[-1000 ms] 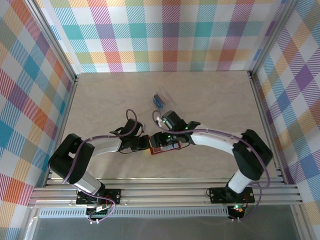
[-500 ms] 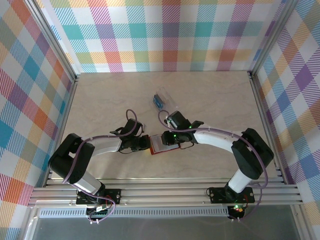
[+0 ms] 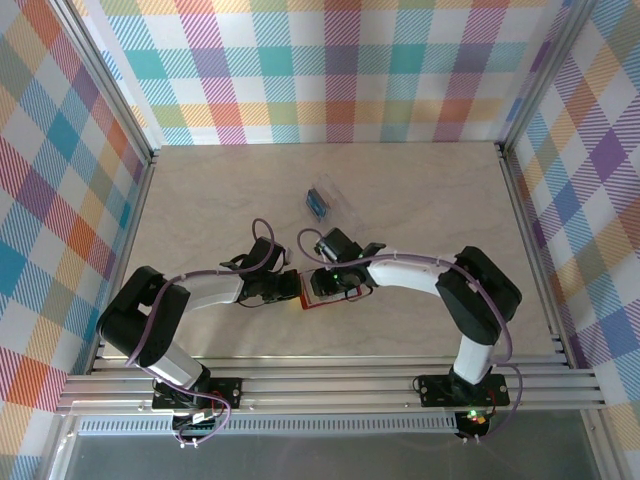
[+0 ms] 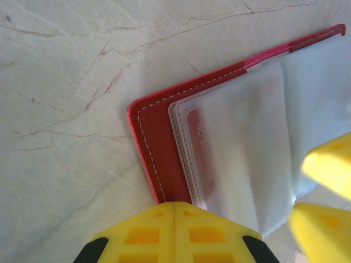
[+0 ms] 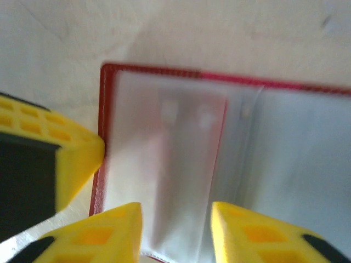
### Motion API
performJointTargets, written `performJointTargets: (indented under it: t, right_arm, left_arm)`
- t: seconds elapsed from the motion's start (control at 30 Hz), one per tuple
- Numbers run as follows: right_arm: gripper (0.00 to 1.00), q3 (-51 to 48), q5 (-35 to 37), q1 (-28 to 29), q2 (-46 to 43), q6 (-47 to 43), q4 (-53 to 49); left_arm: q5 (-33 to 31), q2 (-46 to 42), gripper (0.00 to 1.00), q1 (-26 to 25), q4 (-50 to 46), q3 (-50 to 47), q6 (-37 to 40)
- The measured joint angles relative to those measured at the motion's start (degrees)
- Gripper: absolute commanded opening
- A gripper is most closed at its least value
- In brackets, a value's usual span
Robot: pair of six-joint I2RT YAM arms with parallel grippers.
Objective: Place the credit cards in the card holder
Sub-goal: Pick up the credit card from the storage box.
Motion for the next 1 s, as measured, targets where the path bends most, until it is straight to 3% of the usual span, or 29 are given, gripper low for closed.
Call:
performJointTargets:
  t: [0.13,0.27,0.4,0.57,0.73,1.0]
  right_arm:
    - [0.52,8.0,3.3,-4.2,-1.7,-1.9,-3.7]
    - [0.57,23.5,6.6,-8.4,1.5,-6.6,-7.6]
    - [0.58,41.0,7.5,-11.8,10.7,-12.0,-11.8]
    - [0.52,58.6,6.2,-14.8,24.5,-17.7,-20.2]
    - [0.50,67.5,4.9,-15.6,33.0,-21.4,-27.6]
    - [0.51,74.9,2.0,-15.6,38.6,-24.1,-33.6]
  left_arm:
    - [-0.1,0.0,0.00,0.0,-0.3,0.1,0.7]
    - [-0.2,0.0,0.00,0.0,-1.0,0.5,1.2]
    - [-0.5,0.0,0.00,0.0,-1.5,0.7,1.5]
    - [-0.6,0.2,0.00,-0.1,-1.6,0.9,2.3]
    - [-0.6,0.7,0.00,-0.1,-1.6,1.4,2.4]
    - [-0.6,1.2,0.00,-0.1,-1.7,1.8,2.5]
